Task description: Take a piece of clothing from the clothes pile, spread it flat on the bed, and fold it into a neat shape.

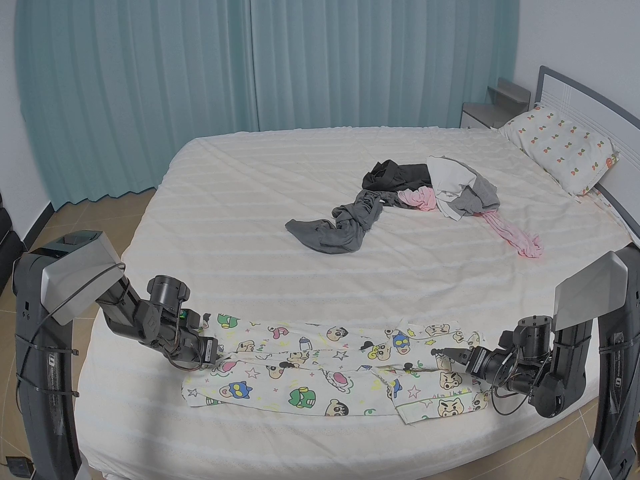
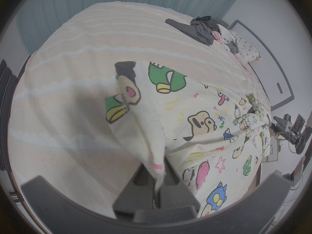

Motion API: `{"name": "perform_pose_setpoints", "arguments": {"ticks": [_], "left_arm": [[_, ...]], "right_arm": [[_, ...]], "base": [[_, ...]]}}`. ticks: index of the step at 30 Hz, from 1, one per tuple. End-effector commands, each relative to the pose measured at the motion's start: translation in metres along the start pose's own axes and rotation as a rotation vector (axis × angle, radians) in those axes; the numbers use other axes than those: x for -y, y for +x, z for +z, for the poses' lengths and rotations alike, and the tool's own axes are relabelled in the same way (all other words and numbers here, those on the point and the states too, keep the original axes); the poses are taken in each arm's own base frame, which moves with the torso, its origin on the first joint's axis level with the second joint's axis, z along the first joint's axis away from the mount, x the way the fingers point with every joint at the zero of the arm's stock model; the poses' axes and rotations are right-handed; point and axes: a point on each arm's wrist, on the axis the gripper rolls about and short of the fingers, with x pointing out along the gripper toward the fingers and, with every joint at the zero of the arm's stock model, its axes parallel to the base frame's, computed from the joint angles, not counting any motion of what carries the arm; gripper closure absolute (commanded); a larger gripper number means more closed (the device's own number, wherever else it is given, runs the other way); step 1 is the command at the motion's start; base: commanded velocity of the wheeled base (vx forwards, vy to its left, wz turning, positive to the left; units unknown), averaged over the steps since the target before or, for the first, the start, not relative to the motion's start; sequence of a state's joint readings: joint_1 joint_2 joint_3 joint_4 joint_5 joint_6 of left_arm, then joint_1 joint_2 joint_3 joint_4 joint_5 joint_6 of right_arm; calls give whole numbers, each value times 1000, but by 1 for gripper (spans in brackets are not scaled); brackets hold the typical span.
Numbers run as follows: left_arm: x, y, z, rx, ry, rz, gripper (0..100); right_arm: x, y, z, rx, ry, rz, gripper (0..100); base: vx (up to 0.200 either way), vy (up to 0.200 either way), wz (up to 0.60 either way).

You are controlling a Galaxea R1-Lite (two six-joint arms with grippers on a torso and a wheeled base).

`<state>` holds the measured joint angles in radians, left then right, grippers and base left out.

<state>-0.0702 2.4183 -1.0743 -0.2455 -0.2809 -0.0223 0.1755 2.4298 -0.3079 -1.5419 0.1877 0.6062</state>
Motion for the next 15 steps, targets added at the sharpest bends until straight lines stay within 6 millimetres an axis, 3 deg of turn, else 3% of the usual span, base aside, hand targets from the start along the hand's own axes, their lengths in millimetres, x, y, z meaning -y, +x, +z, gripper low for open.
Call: {"name": "perform_pose_setpoints", "arguments": {"ticks": [1,15], "left_arm": [[1,-9,4,22,2,2,100],[-8,-28,11,64,-18,20,100]], "right_arm": [[-1,-2,2,16,-1,10,0],[-5,-14,18,76,34,24,0]], "base": [[0,0,0],[0,0,0]]}}
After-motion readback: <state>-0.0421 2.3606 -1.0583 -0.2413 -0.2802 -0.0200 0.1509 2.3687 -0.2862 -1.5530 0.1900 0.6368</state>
